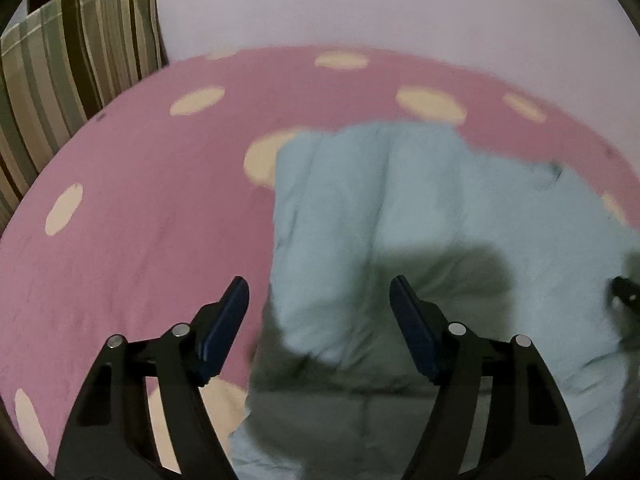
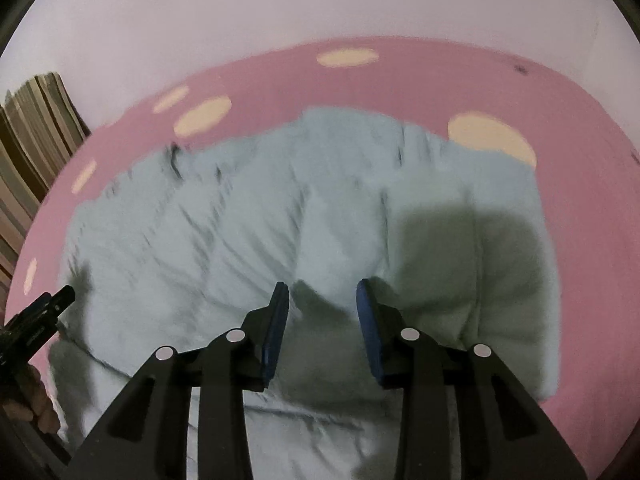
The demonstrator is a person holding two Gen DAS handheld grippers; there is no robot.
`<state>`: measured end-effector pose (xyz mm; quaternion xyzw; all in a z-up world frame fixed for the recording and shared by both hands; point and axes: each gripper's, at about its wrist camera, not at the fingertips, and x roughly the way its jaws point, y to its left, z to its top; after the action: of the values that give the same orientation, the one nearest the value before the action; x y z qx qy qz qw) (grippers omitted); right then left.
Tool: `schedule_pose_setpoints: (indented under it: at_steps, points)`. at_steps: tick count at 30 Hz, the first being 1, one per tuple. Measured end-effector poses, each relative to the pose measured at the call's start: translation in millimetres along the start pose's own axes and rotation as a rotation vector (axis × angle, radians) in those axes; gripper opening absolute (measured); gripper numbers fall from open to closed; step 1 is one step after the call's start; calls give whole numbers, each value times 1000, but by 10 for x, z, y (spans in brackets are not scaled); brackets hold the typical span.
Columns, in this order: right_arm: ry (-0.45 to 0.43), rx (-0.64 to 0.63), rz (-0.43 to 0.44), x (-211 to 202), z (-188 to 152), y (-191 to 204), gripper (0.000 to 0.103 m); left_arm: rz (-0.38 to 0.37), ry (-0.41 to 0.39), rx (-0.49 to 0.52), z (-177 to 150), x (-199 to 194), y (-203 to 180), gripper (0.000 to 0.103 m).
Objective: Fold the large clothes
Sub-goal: 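Release and smooth the folded jacket flat with both tools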
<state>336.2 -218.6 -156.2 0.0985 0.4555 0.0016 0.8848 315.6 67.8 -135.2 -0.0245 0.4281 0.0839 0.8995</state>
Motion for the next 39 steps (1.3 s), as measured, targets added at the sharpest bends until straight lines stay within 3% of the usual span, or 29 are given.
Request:
schedule_pose_setpoints:
  at_steps: [4,6,8,11,16,21,24,29,32,39]
  points:
    - [-22,-14,-22,118,171,83,37,8,2,40,125,183,-186,73]
    - [25,-23,-46,349,177,76,37,23,70,72,89,455,-250,75]
    - [65,-30,-37,492,158,59,37,31,82,90,65,518,-278,75]
    - [47,-45,-51,345,240,120,37,32,32,107,155,341,-337,75]
    - [-17,-42,21,248,433,304,38,-33,-65,104,395,187,-557,75]
    - [40,-117,-15,591,362,564,42,-23,35,177,390,635,-871,75]
    - [48,-133,-25,736,288,570,42,1,41,211,327,791,-936,78]
    - [16,-119,14,367,290,489,44,-45,20,172,313,433,-750,77]
    - [-18,-105,32,-7,113,315,54,-63,-13,158,173,113,-528,77]
    - [-15,-41,9,-725,-641,-358,60,-107,40,45,-560,-530,330,77]
